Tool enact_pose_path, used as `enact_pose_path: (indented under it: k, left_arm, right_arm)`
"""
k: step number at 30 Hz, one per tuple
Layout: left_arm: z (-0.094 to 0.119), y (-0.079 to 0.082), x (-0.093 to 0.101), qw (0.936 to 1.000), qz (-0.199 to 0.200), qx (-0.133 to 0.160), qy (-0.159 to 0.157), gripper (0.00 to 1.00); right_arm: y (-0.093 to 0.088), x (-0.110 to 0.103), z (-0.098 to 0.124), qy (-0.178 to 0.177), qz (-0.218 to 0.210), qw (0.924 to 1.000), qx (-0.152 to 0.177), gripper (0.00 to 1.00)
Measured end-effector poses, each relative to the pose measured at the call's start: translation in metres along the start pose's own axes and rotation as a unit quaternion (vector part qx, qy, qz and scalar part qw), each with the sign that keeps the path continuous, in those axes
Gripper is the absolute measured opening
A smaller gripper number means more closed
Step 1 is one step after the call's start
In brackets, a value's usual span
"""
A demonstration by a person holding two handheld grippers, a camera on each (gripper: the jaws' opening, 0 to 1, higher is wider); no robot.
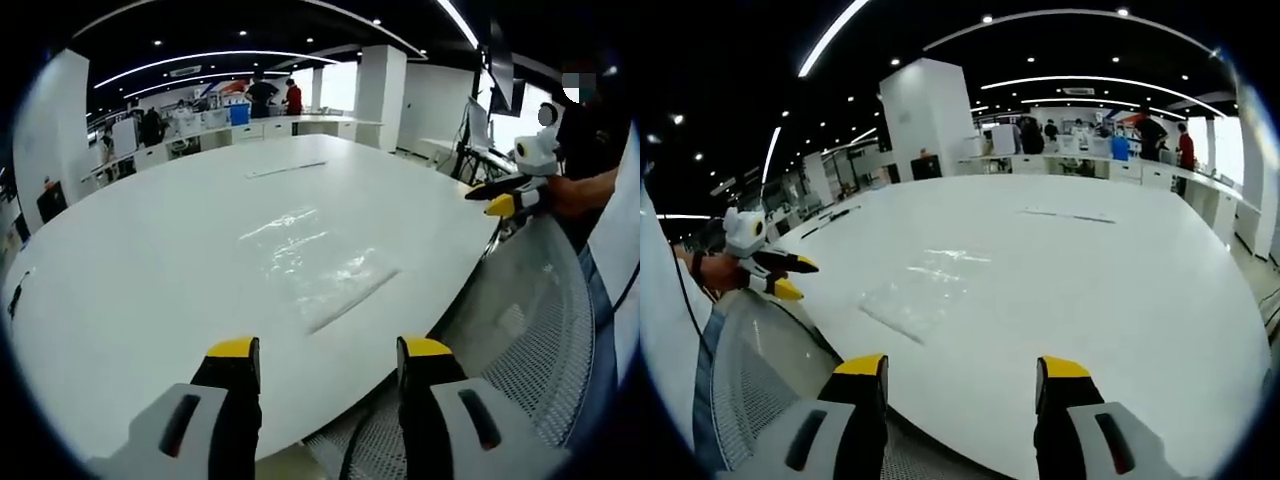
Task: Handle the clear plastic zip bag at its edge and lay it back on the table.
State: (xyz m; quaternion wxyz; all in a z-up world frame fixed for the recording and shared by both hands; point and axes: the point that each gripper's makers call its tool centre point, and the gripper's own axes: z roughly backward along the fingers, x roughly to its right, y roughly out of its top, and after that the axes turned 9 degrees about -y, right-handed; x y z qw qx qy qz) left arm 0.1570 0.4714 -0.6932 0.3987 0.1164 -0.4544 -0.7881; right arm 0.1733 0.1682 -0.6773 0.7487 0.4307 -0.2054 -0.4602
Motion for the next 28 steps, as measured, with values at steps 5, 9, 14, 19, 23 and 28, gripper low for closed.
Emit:
enact_pose_path:
  k: [5, 9, 14, 19, 23, 28]
  left_arm:
    - [-0.0013, -0.0016, 0.0004, 1.0000, 0.002, 0.000, -0.001, 0.54]
    - [-0.0026, -0.0035, 0.0019, 1.0000, 0.006, -0.001, -0.003, 0.54]
    - [-0.0033, -0.0058, 0.0025, 1.0000, 0.008, -0.002, -0.003, 0.54]
    - [-0.0027, -0.0040, -0.0009, 1.0000, 0.008, 0.001, 0.000, 0.54]
    - [-0.0030, -0.0008, -0.0036, 1.0000, 0.008, 0.004, 0.003, 0.54]
    - [-0.0046, 0.0019, -0.0021, 0.9999, 0.013, 0.009, 0.000, 0.55]
  right_arm:
    - [0.0010, -0.0011, 0.0009, -0.002, -0.006, 1.0000, 0.000, 0.58]
    - [0.0019, -0.0047, 0.0018, -0.001, -0.005, 1.0000, -0.003, 0.58]
    - [0.0026, -0.0058, 0.0022, -0.001, -0.007, 1.0000, -0.003, 0.58]
    - [0.0006, -0.0005, 0.0001, -0.001, -0.009, 1.0000, -0.004, 0.58]
    - [-0.0002, 0.0009, 0.0000, -0.001, -0.009, 0.9999, -0.004, 0.58]
    - [-0.0003, 0.0011, 0.0001, -0.001, -0.010, 0.9999, -0.004, 0.58]
